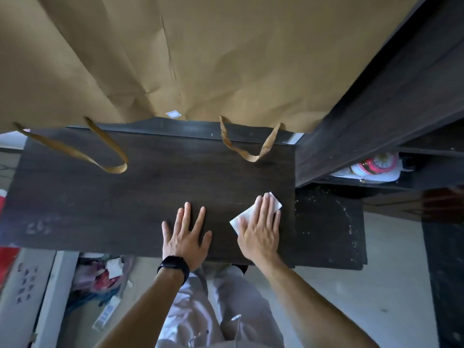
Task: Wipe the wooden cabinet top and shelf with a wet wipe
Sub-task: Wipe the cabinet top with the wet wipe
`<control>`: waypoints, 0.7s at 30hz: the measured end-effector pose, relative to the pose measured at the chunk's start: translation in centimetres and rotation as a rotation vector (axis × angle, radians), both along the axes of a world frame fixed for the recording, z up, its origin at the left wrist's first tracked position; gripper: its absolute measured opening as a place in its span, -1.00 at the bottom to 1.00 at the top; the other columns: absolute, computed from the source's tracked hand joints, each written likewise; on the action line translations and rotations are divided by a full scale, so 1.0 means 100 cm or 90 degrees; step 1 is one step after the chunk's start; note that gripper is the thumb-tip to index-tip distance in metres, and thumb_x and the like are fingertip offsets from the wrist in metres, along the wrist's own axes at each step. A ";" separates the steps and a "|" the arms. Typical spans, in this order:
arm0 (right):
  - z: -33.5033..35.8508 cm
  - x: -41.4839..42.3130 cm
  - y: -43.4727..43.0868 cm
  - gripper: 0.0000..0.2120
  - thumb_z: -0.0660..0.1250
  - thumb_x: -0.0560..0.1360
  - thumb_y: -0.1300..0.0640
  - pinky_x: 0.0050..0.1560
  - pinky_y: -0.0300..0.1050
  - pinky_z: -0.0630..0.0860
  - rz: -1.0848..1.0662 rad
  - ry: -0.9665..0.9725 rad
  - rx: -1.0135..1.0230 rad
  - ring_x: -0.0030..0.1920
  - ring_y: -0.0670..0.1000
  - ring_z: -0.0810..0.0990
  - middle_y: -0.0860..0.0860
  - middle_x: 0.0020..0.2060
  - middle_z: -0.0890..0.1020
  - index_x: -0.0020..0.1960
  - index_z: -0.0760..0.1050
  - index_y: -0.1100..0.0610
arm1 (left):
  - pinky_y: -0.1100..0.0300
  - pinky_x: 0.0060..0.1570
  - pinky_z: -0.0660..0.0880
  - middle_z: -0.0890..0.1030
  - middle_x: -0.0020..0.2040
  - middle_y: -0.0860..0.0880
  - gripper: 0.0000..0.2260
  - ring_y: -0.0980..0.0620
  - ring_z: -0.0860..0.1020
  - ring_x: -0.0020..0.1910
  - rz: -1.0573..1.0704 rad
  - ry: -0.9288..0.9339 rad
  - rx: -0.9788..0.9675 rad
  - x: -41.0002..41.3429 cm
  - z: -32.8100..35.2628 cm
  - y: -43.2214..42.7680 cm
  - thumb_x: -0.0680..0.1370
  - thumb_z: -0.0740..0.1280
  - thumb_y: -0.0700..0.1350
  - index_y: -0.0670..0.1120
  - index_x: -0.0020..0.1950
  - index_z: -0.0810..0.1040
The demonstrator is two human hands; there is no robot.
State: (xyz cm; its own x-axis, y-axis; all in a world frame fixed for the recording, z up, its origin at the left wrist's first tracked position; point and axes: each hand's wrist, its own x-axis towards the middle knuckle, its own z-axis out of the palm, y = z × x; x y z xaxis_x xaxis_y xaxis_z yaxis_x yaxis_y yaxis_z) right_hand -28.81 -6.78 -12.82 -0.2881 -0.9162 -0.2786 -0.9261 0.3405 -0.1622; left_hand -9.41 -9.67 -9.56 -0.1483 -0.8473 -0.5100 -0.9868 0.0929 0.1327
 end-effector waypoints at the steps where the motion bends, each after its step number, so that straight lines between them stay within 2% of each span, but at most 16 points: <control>1: -0.001 -0.005 -0.015 -0.29 -0.04 0.63 -0.15 0.55 0.20 -0.01 0.075 0.009 -0.008 0.60 0.15 -0.16 0.22 0.59 -0.08 0.59 -0.11 0.29 | -0.24 0.51 -0.11 -0.22 0.64 0.03 -0.42 0.01 -0.19 0.62 0.001 0.003 -0.001 0.003 -0.001 0.002 0.63 -0.05 0.27 0.25 0.60 -0.21; 3: -0.002 -0.008 -0.040 -0.30 -0.06 0.63 -0.16 0.56 0.19 -0.04 0.256 0.015 -0.016 0.60 0.11 -0.20 0.16 0.60 -0.12 0.60 -0.14 0.24 | -0.24 0.51 -0.15 -0.24 0.64 0.07 -0.44 0.04 -0.21 0.61 -0.002 0.009 -0.003 0.009 -0.003 0.004 0.64 -0.05 0.25 0.27 0.59 -0.22; 5: -0.002 -0.004 -0.058 -0.32 -0.12 0.64 -0.17 0.55 0.21 -0.01 0.378 0.010 -0.003 0.59 0.07 -0.25 0.11 0.60 -0.17 0.60 -0.16 0.19 | -0.25 0.52 -0.16 -0.25 0.63 0.09 -0.44 0.07 -0.23 0.61 -0.012 0.011 -0.008 0.015 -0.004 0.005 0.65 -0.05 0.23 0.26 0.59 -0.22; 8: -0.002 -0.006 -0.080 -0.33 -0.16 0.64 -0.19 0.55 0.21 -0.06 0.407 0.043 0.016 0.58 0.07 -0.27 0.09 0.60 -0.21 0.60 -0.21 0.16 | -0.28 0.52 -0.16 -0.23 0.63 0.09 -0.45 0.07 -0.22 0.61 -0.020 0.020 -0.014 0.018 -0.006 0.003 0.65 -0.05 0.22 0.24 0.61 -0.18; 11: 0.001 -0.029 -0.115 -0.28 -0.17 0.63 -0.21 0.56 0.19 -0.15 0.235 0.094 0.028 0.59 0.19 -0.13 0.21 0.59 -0.08 0.59 -0.20 0.24 | -0.29 0.51 -0.19 -0.27 0.62 0.11 -0.44 0.07 -0.24 0.60 -0.015 0.033 -0.002 0.018 -0.005 0.002 0.65 -0.04 0.22 0.24 0.61 -0.19; 14: 0.005 -0.055 -0.144 -0.27 -0.19 0.63 -0.20 0.55 0.22 -0.19 0.081 0.106 0.061 0.57 0.28 -0.17 0.32 0.56 -0.08 0.57 -0.11 0.33 | -0.28 0.52 -0.16 -0.26 0.63 0.11 -0.44 0.07 -0.24 0.61 0.000 0.041 -0.005 0.016 -0.004 0.003 0.65 -0.02 0.21 0.25 0.61 -0.19; 16: 0.001 -0.058 -0.146 -0.28 -0.14 0.63 -0.19 0.55 0.22 -0.20 0.030 0.085 0.050 0.57 0.28 -0.18 0.33 0.56 -0.11 0.57 -0.11 0.31 | -0.27 0.52 -0.15 -0.26 0.63 0.11 -0.43 0.07 -0.23 0.61 -0.004 0.041 -0.007 0.017 -0.005 0.002 0.65 -0.01 0.21 0.25 0.61 -0.19; 19: -0.002 -0.059 -0.142 -0.26 -0.10 0.62 -0.20 0.56 0.16 -0.21 -0.120 0.039 -0.001 0.57 0.26 -0.19 0.33 0.56 -0.13 0.59 -0.14 0.29 | -0.28 0.51 -0.19 -0.29 0.62 0.11 -0.43 0.06 -0.25 0.60 -0.018 0.042 -0.003 0.020 -0.007 0.001 0.65 -0.03 0.22 0.25 0.60 -0.22; 21: -0.003 -0.062 -0.143 -0.25 -0.11 0.62 -0.21 0.57 0.11 -0.21 -0.154 0.026 -0.008 0.58 0.22 -0.19 0.32 0.56 -0.13 0.58 -0.14 0.29 | -0.30 0.50 -0.20 -0.30 0.62 0.10 -0.42 0.06 -0.25 0.60 -0.041 0.039 0.000 0.025 -0.008 -0.002 0.64 -0.03 0.23 0.26 0.59 -0.24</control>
